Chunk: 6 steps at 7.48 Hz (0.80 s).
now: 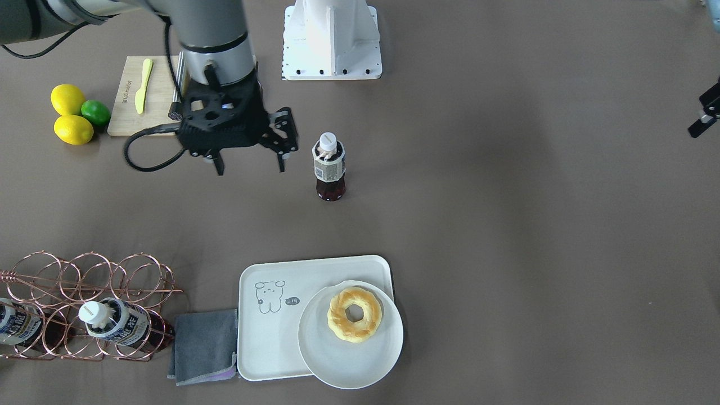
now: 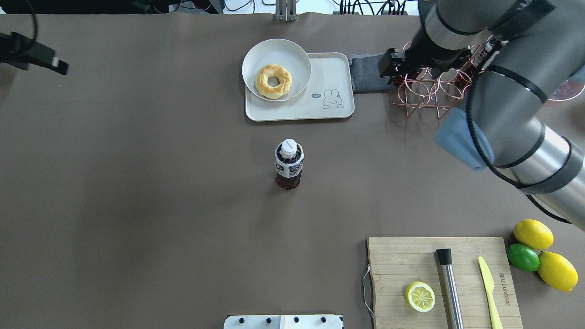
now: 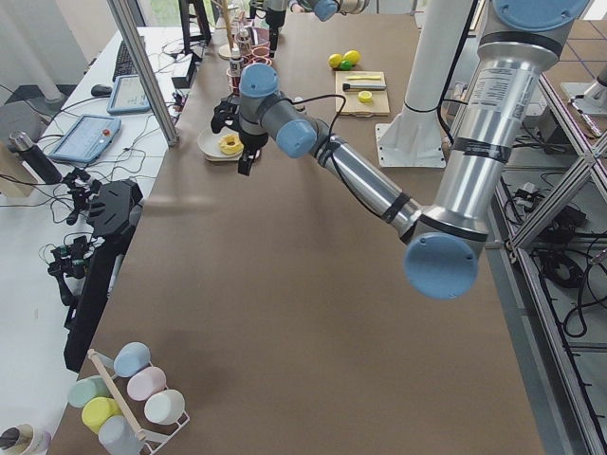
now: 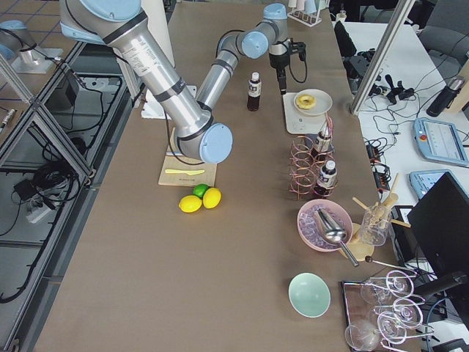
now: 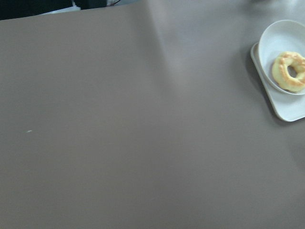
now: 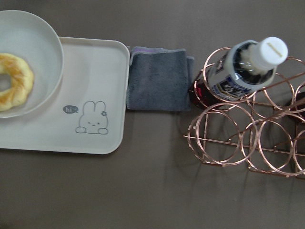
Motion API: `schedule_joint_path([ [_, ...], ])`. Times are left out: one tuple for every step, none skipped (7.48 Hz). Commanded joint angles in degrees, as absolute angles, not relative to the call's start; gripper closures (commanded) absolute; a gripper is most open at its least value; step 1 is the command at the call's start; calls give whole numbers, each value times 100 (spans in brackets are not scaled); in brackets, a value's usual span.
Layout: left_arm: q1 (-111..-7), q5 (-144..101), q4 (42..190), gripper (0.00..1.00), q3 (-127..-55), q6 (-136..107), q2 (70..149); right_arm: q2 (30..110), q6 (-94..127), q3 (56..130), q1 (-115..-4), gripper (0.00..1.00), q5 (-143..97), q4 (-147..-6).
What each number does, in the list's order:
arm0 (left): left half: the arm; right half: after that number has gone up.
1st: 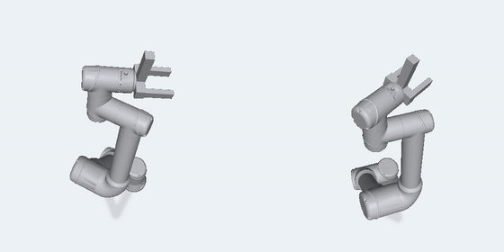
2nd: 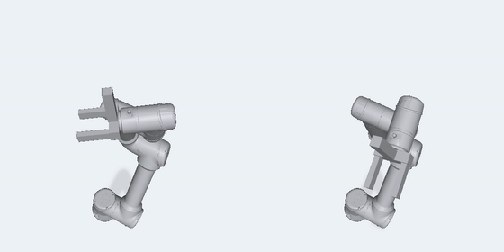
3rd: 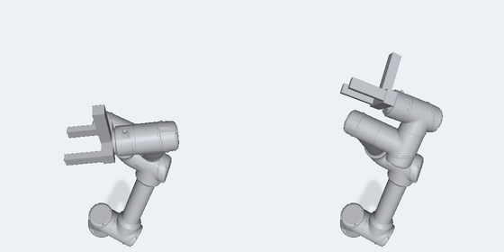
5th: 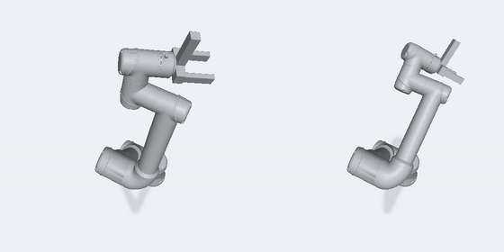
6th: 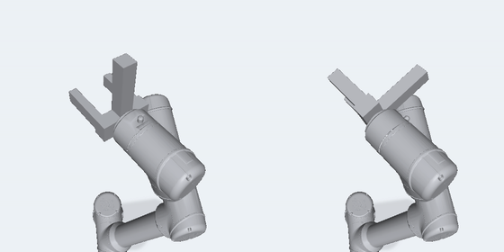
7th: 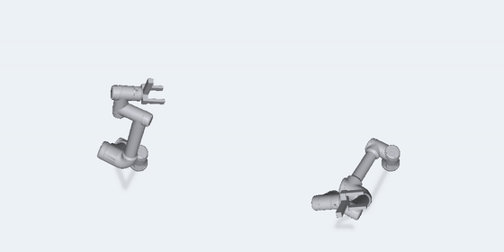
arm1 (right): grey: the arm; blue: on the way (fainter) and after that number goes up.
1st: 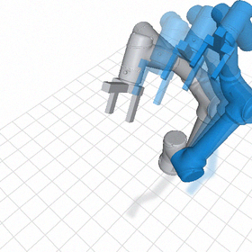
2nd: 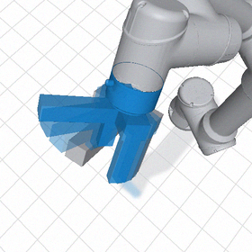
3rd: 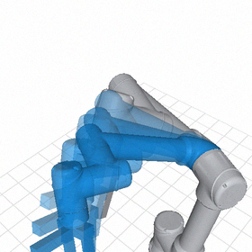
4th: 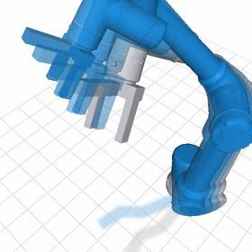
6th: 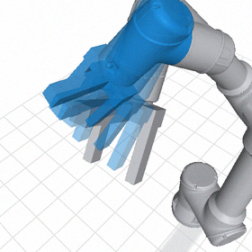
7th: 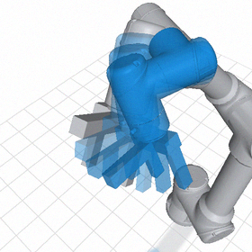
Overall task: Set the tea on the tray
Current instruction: 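Open the right gripper and withdraw it while the left arm reaches toward the bottle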
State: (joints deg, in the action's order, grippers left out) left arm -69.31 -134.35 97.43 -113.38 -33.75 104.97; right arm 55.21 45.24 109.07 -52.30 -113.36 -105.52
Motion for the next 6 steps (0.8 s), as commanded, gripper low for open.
schedule_joint_path([
  [-5296,-12186,8612,1,-11338,-5172,12244,6911,3580,10960,-5956,0,-11881,-9314],
  [-4734,-11677,8187,0,-11338,-5725,12835,7387,2933,10943,-6351,0,-12187,-9090],
  [-4180,-11115,8165,1,-11277,-6287,13093,7731,2205,10908,-6807,0,-12530,-9088],
  [-3627,-10352,8156,1,-11224,-6728,13357,8021,1623,10812,-7168,0,-12768,-9088],
  [-3282,-9840,8156,1,-10928,-7080,13664,8259,1391,10793,-7398,0,-12849,-9079],
  [-3148,-9591,8182,1,-10646,-7476,13937,8488,1128,10776,-7548,0,-12850,-9079],
])
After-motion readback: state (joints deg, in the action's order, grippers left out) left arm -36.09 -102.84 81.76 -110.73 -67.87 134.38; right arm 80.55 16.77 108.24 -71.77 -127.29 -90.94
